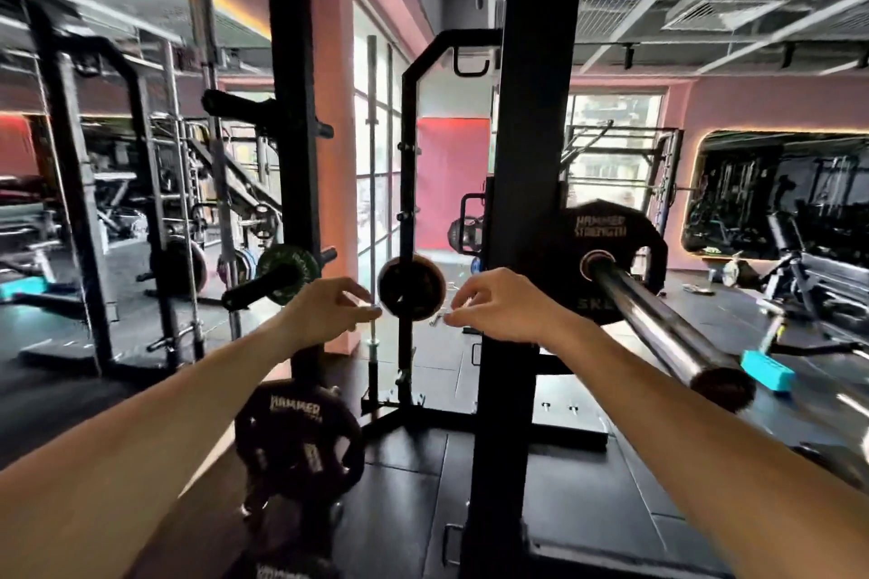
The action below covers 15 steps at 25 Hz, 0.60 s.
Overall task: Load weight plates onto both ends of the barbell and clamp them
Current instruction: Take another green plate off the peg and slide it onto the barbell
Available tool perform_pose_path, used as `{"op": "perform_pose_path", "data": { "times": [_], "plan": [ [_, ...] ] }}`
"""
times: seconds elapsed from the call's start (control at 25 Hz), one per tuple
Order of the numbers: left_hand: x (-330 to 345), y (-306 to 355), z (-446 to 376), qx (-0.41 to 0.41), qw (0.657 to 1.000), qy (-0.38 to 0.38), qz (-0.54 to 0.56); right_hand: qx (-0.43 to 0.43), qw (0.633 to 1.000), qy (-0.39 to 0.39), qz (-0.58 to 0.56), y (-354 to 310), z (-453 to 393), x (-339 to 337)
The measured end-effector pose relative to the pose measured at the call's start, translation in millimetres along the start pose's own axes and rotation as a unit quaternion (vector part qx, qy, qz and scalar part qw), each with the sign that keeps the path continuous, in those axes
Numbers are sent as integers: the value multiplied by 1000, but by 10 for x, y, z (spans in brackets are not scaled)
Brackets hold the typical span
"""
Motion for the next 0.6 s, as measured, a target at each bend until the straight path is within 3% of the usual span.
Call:
{"op": "perform_pose_path", "data": {
  "times": [0.36, 0.6],
  "plan": [
    [-1373, -1530, 323, -36, 998, 30, -48, 22, 997, -64, -38, -914, -821, 1613],
    [-2198, -2532, 70, -52, 997, 43, -25, 64, 995, -43, -61, -1335, -1502, 2344]
  ]
}}
Point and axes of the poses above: each hand's wrist, its own z-axis away from the middle knuckle, its own x-axis out of the palm, y = z × x, the point moved 9 cm from there along -z, towards the middle knuckle, and after that the axes turned 12 degrees about x, right-handed, at the moved point
